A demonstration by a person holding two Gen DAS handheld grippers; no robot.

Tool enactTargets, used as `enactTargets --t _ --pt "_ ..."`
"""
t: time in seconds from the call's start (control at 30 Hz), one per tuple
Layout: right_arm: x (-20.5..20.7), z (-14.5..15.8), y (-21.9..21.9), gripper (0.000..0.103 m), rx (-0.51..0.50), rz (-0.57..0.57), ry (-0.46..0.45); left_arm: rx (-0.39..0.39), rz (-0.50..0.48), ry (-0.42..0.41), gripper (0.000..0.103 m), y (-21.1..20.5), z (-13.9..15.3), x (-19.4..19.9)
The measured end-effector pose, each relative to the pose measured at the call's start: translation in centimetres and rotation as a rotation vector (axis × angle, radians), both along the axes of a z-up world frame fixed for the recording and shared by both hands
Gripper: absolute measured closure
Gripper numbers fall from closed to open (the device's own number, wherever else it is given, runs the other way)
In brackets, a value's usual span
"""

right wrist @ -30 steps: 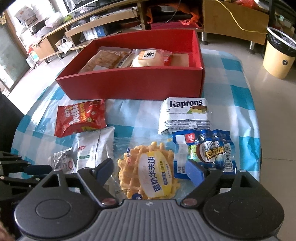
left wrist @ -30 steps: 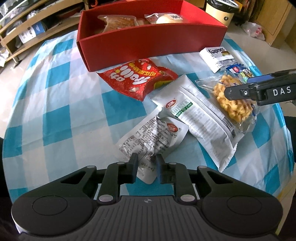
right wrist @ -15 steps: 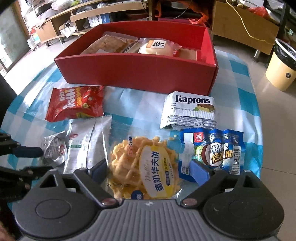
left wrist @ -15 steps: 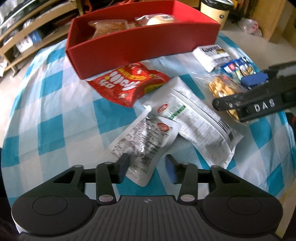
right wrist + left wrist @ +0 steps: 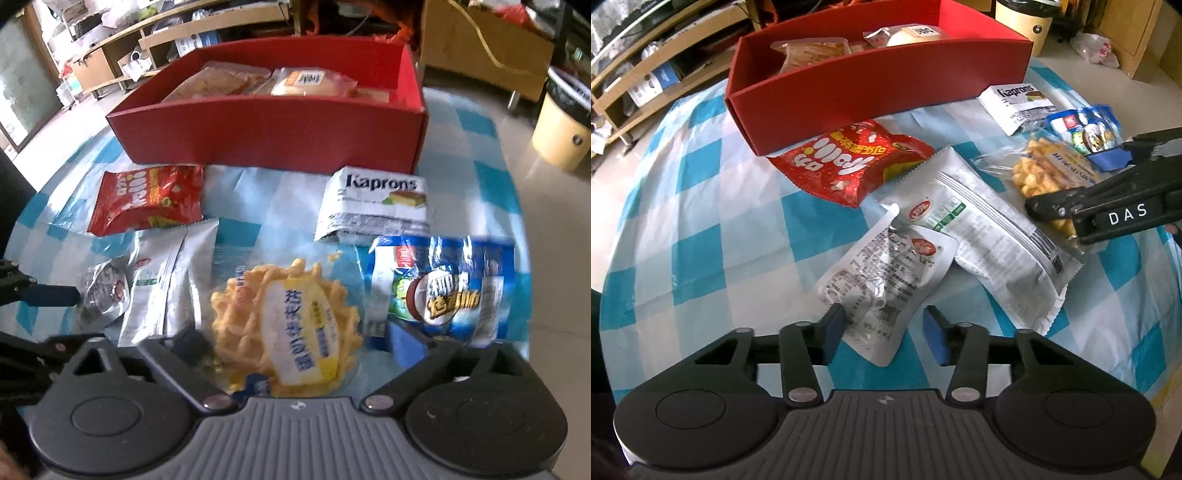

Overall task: Organize snacks
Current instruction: 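Grasp the clear waffle bag with right tool while left tool grasps the white printed packet, then lift the waffle bag with right tool while left tool lifts the white packet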

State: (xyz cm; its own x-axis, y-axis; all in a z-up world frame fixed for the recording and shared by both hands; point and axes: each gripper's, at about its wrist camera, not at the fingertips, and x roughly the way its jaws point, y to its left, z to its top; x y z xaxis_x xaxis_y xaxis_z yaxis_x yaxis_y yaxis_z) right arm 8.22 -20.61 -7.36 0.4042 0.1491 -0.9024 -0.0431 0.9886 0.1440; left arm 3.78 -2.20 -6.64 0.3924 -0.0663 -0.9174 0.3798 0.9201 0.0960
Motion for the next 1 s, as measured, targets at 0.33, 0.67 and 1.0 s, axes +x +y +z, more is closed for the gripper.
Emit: enactTargets --t 0.33,0.67,1.0 --pt "-1.7 2.0 0.3 0.029 0.019 -0.025 -0.060 -0.012 0.010 -0.010 0.081 0.3 0.6 -0.1" --pt "-2.1 3.1 -0.2 0.029 0.071 -0.061 -0.101 -0.019 0.025 -0.017 0.093 0.3 1.0 0.0" --pt "-2.0 3.4 -0.6 0.029 0.105 -0.087 -0.119 -0.054 0.082 -0.053 0.095 1.2 2.6 0.9"
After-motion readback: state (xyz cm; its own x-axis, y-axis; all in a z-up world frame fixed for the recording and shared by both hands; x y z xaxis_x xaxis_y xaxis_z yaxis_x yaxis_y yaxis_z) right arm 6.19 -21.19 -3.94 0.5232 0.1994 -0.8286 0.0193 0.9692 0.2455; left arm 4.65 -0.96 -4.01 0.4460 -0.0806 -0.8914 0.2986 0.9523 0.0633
